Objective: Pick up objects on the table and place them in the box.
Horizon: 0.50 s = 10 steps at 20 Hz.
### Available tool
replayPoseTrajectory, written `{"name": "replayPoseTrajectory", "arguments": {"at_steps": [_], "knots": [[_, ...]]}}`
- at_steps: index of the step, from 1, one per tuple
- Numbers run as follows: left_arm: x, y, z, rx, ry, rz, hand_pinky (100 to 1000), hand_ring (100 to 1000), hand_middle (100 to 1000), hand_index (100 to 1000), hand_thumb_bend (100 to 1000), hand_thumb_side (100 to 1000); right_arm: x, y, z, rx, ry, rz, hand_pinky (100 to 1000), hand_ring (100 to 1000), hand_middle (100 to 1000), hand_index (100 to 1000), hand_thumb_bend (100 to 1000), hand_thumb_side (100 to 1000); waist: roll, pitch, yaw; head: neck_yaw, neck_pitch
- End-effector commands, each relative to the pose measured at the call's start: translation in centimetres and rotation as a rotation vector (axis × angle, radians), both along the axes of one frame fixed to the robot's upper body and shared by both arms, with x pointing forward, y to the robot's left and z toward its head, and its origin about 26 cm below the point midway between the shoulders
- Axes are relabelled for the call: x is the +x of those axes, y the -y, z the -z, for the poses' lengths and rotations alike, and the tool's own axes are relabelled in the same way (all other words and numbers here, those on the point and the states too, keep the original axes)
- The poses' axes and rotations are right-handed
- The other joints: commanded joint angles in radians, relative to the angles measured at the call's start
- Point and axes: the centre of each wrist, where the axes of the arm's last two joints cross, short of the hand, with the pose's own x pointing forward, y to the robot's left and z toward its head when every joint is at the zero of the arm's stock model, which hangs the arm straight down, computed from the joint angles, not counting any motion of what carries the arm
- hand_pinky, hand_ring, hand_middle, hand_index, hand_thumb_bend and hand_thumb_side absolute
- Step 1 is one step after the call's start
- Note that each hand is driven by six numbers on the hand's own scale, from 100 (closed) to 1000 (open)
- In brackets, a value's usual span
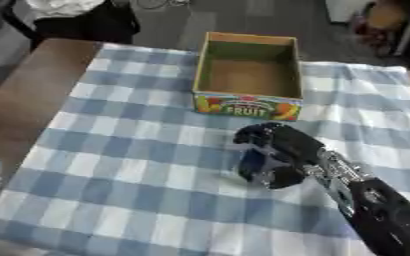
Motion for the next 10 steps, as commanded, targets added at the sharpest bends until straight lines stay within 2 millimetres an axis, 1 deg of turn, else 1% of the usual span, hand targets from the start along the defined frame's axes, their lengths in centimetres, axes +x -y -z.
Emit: {"name": "replayPoseTrajectory", "arguments": {"at_steps": [1, 10], "knots": [[-0.12, -0.18, -0.86, 0.015, 0.029, 0.005, 858, 750, 865, 854, 291, 1000, 0.35, 0.43, -0.59, -0.007, 0.025, 0.012, 718, 787, 824, 878, 349, 1000, 0.002, -0.008, 0.002, 0.012, -0.007], [-0.12, -0.07, -0.92, 0.012, 0.031, 0.010, 858, 749, 865, 854, 290, 1000, 0.81, 0.94, -0.10, -0.047, 0.046, 0.032, 734, 798, 837, 882, 336, 1000, 0.001, -0.005, 0.008, 0.016, -0.013]]}}
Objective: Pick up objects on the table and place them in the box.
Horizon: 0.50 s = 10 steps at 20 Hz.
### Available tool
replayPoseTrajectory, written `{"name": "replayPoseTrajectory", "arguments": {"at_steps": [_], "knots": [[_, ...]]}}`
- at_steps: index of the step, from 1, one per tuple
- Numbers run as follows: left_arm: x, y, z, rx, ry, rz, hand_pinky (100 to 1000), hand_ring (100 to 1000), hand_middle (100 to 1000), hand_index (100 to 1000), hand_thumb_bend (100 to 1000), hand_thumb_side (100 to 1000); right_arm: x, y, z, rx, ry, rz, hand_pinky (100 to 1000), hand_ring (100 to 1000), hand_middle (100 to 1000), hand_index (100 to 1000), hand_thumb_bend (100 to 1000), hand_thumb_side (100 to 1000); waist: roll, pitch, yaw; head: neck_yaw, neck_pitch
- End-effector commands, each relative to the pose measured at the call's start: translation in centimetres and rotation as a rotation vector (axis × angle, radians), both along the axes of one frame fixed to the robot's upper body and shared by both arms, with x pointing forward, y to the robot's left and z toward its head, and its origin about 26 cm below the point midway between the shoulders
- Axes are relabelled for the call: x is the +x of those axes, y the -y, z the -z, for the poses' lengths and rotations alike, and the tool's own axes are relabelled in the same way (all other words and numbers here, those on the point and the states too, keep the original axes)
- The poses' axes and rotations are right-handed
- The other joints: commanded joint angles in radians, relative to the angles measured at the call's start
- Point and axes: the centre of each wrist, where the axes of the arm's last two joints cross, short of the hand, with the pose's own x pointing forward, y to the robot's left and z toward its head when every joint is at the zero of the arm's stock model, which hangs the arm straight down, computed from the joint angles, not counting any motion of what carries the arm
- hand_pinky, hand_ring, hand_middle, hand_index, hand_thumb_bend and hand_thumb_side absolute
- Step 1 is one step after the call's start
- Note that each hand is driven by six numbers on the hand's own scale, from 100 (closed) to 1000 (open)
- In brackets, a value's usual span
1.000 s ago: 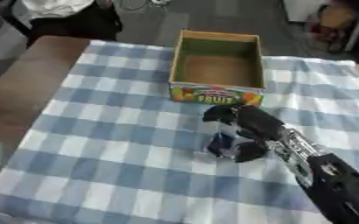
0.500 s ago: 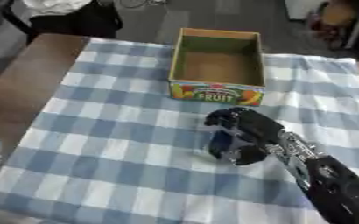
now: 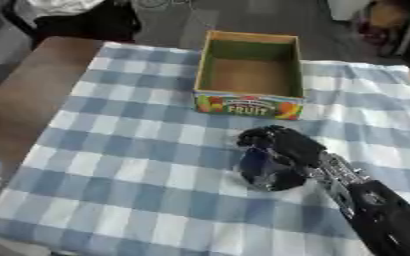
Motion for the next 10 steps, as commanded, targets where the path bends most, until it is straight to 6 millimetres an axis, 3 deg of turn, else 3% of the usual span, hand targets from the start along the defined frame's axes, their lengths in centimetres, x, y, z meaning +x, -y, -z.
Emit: {"name": "replayPoseTrajectory", "arguments": {"at_steps": [1, 10], "knots": [[-0.13, -0.07, -0.90, 0.012, 0.030, 0.009, 859, 749, 865, 854, 290, 1000, 0.70, 0.40, -1.15, -0.019, 0.041, 0.004, 737, 800, 840, 882, 334, 1000, 0.001, -0.009, 0.003, 0.013, -0.014], [-0.12, -0.02, -0.98, 0.008, 0.034, 0.010, 859, 749, 865, 854, 291, 1000, 1.11, 0.60, -0.71, -0.060, 0.048, 0.007, 748, 807, 850, 885, 330, 1000, 0.000, -0.007, 0.007, 0.018, -0.015]]}}
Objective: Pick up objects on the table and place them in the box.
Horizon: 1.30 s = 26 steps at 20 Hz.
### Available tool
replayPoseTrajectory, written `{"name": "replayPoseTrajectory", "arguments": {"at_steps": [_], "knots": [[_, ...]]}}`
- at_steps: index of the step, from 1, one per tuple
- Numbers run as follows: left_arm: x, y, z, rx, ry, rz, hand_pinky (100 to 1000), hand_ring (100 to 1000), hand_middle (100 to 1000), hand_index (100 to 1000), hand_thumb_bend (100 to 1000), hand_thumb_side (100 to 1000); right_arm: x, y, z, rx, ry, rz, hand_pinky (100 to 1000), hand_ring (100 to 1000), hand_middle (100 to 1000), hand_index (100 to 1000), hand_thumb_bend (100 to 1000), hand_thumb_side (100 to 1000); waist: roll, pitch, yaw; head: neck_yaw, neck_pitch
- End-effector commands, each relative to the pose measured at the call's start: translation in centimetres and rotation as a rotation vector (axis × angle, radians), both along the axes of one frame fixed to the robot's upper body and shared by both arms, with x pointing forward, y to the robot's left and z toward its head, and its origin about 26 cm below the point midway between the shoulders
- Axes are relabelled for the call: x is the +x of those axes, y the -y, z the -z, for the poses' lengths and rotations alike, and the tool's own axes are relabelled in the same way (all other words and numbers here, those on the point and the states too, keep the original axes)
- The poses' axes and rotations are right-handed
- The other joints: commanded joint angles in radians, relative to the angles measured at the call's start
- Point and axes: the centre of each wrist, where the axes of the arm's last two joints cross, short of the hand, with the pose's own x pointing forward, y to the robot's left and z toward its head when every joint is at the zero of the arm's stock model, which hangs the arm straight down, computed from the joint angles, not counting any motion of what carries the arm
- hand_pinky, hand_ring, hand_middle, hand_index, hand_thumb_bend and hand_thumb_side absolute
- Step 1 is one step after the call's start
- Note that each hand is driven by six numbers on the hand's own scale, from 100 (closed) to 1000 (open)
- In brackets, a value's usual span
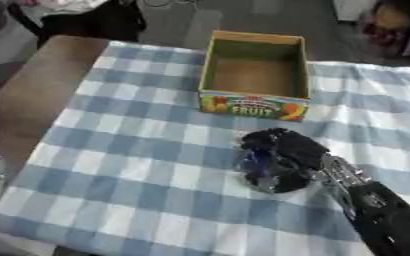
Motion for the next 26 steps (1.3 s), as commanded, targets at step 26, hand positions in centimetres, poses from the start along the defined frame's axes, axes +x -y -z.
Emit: {"name": "replayPoseTrajectory", "arguments": {"at_steps": [26], "knots": [[-0.2, -0.1, -0.8, 0.006, 0.031, 0.005, 858, 749, 865, 853, 290, 1000, 0.6, 1.1, 0.5, -0.054, 0.034, 0.042, 463, 762, 850, 884, 260, 1000, 0.001, -0.009, 0.000, 0.018, -0.014]]}}
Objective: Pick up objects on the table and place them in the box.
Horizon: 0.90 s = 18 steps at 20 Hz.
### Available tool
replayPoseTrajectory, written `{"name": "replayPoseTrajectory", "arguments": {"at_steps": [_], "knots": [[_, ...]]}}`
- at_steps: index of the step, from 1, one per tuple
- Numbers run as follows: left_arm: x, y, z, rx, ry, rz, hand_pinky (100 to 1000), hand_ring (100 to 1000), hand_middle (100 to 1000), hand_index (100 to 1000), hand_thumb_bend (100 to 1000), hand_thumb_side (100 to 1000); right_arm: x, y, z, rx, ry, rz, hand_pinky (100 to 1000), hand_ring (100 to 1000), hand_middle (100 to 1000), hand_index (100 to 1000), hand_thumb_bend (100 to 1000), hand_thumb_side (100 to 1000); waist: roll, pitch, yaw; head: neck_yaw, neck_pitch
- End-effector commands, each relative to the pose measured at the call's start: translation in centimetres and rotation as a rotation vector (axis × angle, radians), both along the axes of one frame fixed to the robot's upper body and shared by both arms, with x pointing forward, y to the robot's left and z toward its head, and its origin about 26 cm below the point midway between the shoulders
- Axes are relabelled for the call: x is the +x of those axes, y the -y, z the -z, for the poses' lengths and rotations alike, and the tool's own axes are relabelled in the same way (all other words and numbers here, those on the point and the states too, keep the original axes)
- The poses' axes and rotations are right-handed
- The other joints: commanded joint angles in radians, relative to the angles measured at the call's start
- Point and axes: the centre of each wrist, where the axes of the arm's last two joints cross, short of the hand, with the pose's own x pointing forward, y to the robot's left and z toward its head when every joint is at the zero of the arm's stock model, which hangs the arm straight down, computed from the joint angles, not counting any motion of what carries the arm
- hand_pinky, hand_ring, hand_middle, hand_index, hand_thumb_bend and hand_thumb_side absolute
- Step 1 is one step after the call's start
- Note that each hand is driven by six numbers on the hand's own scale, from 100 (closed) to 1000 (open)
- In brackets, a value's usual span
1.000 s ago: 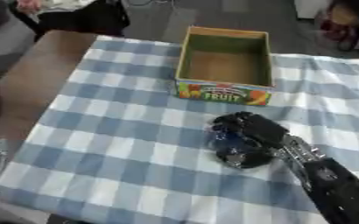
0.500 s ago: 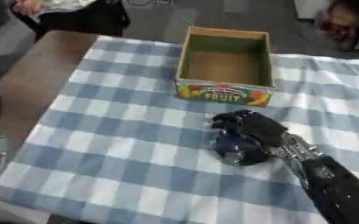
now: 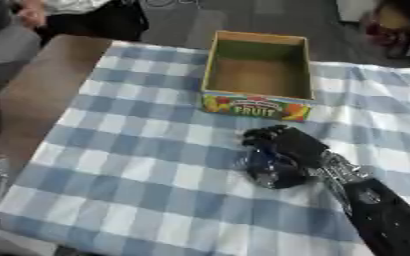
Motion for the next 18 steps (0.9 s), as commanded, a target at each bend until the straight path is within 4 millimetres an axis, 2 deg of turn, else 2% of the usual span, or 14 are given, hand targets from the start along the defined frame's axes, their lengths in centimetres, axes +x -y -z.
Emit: {"name": "replayPoseTrajectory", "arguments": {"at_steps": [1, 9, 11, 12, 13, 14, 15, 16, 18], "knots": [[-0.2, -0.1, -0.8, 0.006, 0.031, 0.005, 858, 749, 865, 853, 290, 1000, 0.0, 1.1, 0.3, -0.027, -0.009, 0.025, 463, 762, 850, 884, 260, 1000, 0.001, -0.009, 0.000, 0.013, -0.014], [-0.2, -0.2, -0.8, 0.007, 0.030, 0.004, 858, 749, 865, 853, 289, 1000, -0.2, 2.1, 0.9, -0.054, -0.023, 0.048, 465, 768, 862, 892, 274, 1000, 0.002, -0.010, -0.003, 0.014, -0.011], [-0.2, -0.2, -0.8, 0.007, 0.029, 0.003, 858, 749, 865, 853, 289, 1000, -0.3, 2.3, 1.1, -0.053, -0.029, 0.053, 443, 761, 860, 892, 272, 1000, 0.002, -0.010, -0.003, 0.015, -0.010], [-0.2, -0.2, -0.8, 0.007, 0.029, 0.003, 858, 749, 865, 853, 288, 1000, -0.3, 2.4, 1.2, -0.049, -0.032, 0.054, 277, 691, 819, 883, 255, 1000, 0.003, -0.009, -0.004, 0.015, -0.010], [-0.2, -0.2, -0.8, 0.007, 0.029, 0.003, 858, 749, 865, 853, 288, 1000, -0.4, 2.5, 1.3, -0.040, -0.037, 0.053, 229, 655, 788, 875, 246, 1000, 0.003, -0.009, -0.004, 0.015, -0.010], [-0.2, -0.2, -0.8, 0.007, 0.028, 0.003, 858, 749, 865, 853, 288, 1000, -0.4, 2.6, 1.4, -0.029, -0.041, 0.051, 100, 551, 689, 842, 212, 1000, 0.003, -0.009, -0.004, 0.015, -0.010], [-0.2, -0.2, -0.8, 0.007, 0.028, 0.003, 858, 749, 865, 853, 287, 1000, -0.5, 2.6, 1.5, -0.011, -0.043, 0.047, 100, 534, 674, 834, 207, 1000, 0.003, -0.009, -0.005, 0.015, -0.010], [-0.2, -0.2, -0.8, 0.007, 0.028, 0.002, 856, 749, 865, 853, 288, 1000, -0.5, 2.6, 1.6, 0.013, -0.042, 0.041, 100, 402, 541, 737, 156, 1000, 0.003, -0.009, -0.005, 0.016, -0.010], [-0.2, -0.2, -0.8, 0.007, 0.028, 0.002, 855, 748, 865, 853, 288, 1000, -0.5, 2.5, 1.6, 0.070, -0.029, 0.025, 100, 277, 440, 602, 108, 1000, 0.004, -0.009, -0.005, 0.016, -0.009]]}}
